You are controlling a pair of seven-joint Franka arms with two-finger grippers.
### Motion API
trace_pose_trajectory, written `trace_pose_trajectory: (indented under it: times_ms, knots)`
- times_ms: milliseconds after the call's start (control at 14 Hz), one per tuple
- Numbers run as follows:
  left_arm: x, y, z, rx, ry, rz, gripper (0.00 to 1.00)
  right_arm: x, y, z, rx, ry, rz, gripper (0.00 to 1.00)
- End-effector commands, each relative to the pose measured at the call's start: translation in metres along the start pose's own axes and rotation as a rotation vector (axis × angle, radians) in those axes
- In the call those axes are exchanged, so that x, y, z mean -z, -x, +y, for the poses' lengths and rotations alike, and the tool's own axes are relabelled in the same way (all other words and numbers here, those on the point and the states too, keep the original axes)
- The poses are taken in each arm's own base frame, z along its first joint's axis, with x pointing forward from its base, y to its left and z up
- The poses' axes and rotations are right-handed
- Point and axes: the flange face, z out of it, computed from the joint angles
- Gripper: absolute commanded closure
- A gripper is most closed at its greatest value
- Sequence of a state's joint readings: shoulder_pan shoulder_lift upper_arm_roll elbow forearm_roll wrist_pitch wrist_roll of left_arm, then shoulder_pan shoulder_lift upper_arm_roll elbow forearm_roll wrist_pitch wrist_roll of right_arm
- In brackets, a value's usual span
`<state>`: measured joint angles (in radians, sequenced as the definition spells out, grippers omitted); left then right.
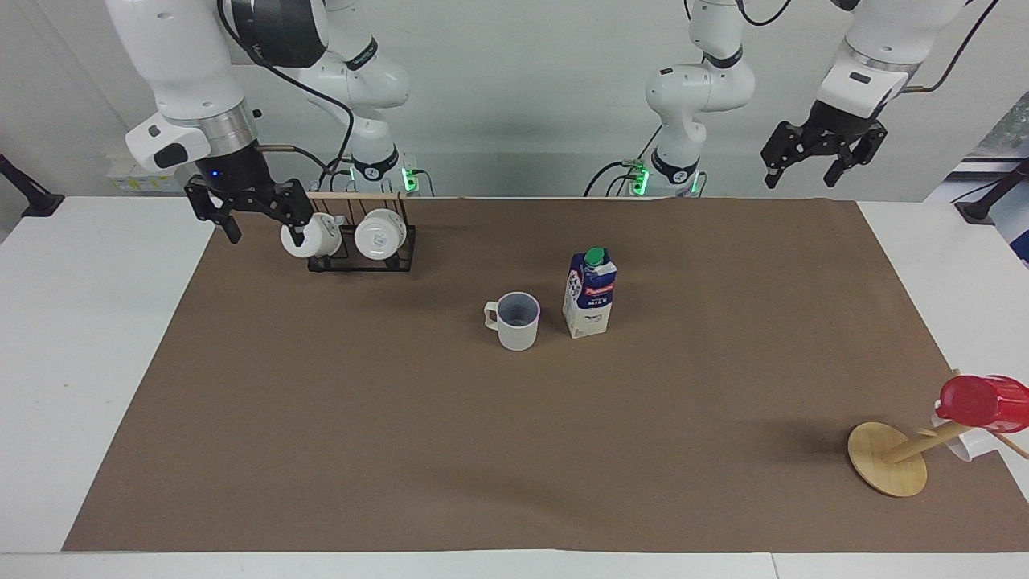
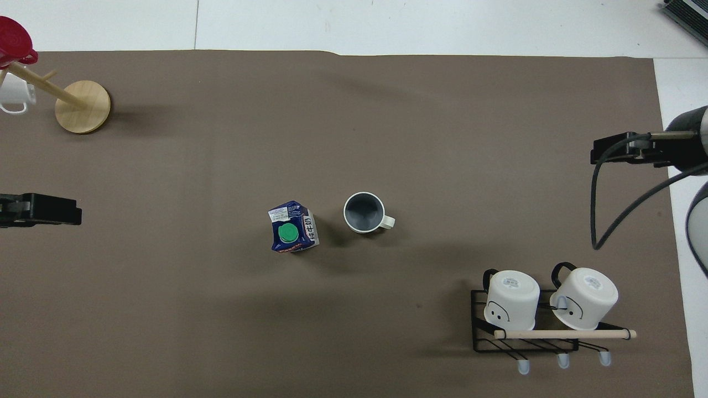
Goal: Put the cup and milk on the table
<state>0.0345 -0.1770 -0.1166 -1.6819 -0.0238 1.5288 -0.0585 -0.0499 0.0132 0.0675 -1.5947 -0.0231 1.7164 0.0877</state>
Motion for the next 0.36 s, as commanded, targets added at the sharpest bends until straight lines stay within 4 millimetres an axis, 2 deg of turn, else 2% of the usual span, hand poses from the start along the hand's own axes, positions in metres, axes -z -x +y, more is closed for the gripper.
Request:
trace_pose_trajectory:
  times_ms: [0,286]
  knots:
    - [0.0048,0.0003,-0.0033,-0.002,0.01,-0.004,0.0,0.0004,-0.0013,0.0035,0.005,-0.014,-0.013,0.0]
    - [0.0049,0.0002,-0.0026,-0.01,0.01,-0.003,0.0,0.0004,-0.0013,0.0035,0.005,-0.014,-0.013,0.0]
